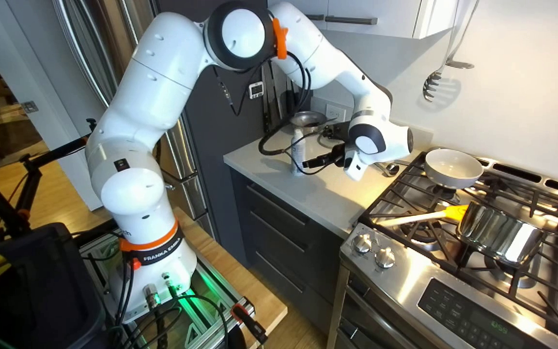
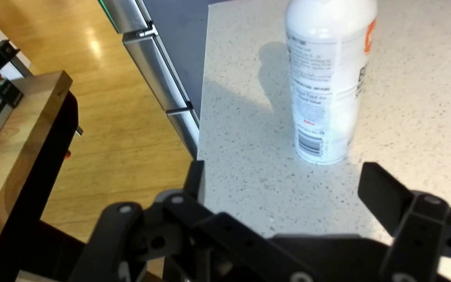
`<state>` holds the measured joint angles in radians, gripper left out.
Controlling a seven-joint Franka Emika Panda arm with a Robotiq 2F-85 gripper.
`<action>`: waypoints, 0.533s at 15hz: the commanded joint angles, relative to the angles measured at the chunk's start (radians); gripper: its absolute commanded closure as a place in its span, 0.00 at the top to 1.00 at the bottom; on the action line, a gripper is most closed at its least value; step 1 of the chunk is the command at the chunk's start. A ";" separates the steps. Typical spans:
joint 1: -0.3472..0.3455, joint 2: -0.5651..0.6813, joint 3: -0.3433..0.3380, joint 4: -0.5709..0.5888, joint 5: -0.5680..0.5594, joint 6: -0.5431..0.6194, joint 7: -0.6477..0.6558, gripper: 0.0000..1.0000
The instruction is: Place the bottle on the left upright
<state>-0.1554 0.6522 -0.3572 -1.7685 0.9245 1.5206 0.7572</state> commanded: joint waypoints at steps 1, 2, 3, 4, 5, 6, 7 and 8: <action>0.053 -0.196 -0.016 -0.163 -0.139 0.179 0.025 1.00; 0.061 -0.235 -0.011 -0.192 -0.181 0.232 0.034 1.00; 0.071 -0.279 -0.007 -0.229 -0.226 0.287 0.050 1.00; 0.079 -0.319 -0.004 -0.262 -0.274 0.339 0.069 1.00; 0.087 -0.360 0.002 -0.301 -0.320 0.398 0.088 1.00; 0.092 -0.396 0.009 -0.339 -0.361 0.463 0.106 1.00; 0.098 -0.437 0.018 -0.376 -0.407 0.526 0.131 1.00; 0.104 -0.476 0.030 -0.422 -0.447 0.599 0.154 1.00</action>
<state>-0.0715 0.3192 -0.3521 -2.0314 0.5900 1.9442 0.8455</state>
